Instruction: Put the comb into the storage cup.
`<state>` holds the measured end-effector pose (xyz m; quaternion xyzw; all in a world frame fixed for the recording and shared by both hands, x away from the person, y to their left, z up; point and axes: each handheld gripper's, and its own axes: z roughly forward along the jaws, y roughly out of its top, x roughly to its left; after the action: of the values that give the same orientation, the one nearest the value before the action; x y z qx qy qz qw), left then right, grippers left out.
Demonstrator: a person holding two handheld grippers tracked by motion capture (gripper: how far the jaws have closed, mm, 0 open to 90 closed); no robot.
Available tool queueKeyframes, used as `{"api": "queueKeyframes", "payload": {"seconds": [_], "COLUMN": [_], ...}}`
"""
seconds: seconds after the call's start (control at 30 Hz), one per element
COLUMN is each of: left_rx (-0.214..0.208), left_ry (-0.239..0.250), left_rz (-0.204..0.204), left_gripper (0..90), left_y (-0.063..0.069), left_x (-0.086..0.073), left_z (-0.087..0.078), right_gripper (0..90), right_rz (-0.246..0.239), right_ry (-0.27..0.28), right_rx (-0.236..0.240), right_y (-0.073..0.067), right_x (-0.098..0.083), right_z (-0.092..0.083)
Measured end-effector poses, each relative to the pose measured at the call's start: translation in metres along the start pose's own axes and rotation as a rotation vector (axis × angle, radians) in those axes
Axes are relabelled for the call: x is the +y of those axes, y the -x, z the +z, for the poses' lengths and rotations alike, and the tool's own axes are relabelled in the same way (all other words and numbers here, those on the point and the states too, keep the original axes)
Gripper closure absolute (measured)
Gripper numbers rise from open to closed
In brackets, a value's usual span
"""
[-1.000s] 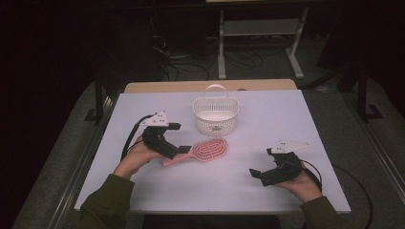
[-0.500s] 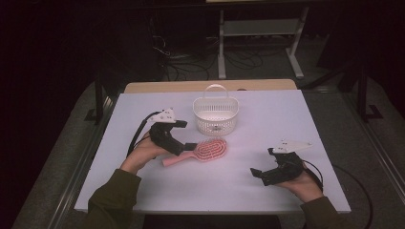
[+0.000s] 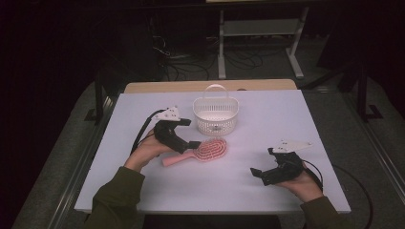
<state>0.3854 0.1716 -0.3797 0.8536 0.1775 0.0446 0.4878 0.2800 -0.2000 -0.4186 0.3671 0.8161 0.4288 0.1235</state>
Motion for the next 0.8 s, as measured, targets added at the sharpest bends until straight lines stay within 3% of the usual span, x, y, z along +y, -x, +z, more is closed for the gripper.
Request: {"api": "queueKeyframes", "payload": {"seconds": [0.3,0.8], "left_rx": [0.004,0.019], "left_ry": [-0.060,-0.105], "left_rz": [0.025,0.044], "left_gripper": [0.1,0.0], "left_y": [0.0010,0.0018], "left_x": [-0.0033,-0.0059], "left_z": [0.0040,0.0046], "right_gripper": [0.0,0.0], "right_rz": [-0.002,-0.004], "right_ry": [-0.002,-0.002], "right_rx": [0.002,0.002], "right_y": [-0.0002,0.0000], "right_x": [0.0000,-0.0003], "right_z": [0.0004,0.0003]}}
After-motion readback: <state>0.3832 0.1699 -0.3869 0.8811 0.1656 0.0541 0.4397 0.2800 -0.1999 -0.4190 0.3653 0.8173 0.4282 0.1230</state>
